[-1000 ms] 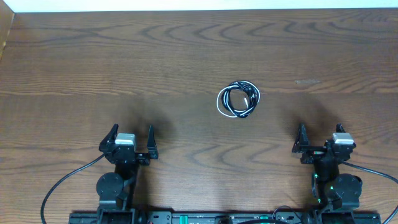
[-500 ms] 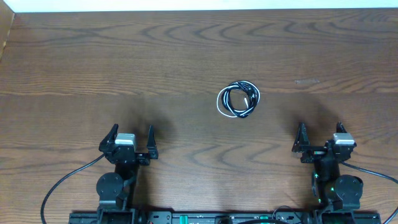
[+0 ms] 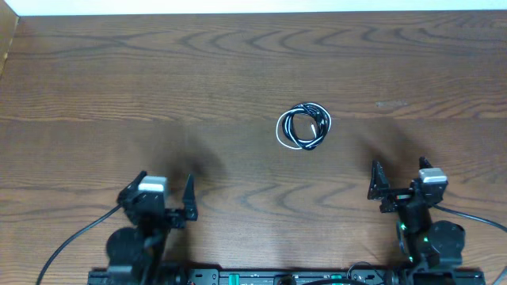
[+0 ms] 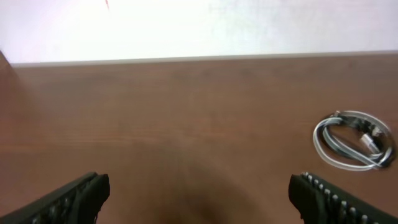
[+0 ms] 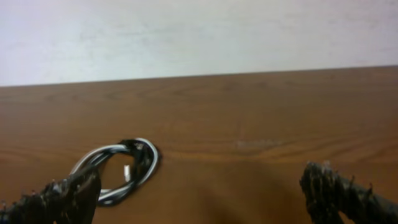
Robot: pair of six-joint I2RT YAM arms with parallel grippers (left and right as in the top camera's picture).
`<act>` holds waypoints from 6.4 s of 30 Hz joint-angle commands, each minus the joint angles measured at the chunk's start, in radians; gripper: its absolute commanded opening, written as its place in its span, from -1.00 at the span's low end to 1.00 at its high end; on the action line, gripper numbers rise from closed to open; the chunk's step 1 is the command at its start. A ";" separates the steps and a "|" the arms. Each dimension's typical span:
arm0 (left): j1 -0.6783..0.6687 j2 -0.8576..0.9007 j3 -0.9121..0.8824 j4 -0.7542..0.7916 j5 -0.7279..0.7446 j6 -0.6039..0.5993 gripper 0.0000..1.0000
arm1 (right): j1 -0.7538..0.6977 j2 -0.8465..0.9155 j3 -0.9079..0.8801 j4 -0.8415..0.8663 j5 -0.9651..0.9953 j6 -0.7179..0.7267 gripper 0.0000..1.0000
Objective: Untangle cables
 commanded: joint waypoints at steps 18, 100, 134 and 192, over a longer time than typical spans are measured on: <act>0.005 0.416 0.491 -0.124 0.144 -0.010 0.96 | -0.001 0.202 0.700 -0.496 -0.026 -0.035 0.98; 0.003 1.046 0.867 -0.275 0.587 -0.063 0.99 | -0.001 1.115 1.446 -0.948 -0.104 -0.241 0.98; -0.536 1.487 0.867 0.045 0.084 -0.160 0.99 | -0.001 1.192 1.070 -0.758 0.264 0.158 0.99; -0.663 1.975 0.866 0.252 -0.138 -0.402 0.44 | -0.001 1.192 1.027 -0.735 0.162 0.063 0.99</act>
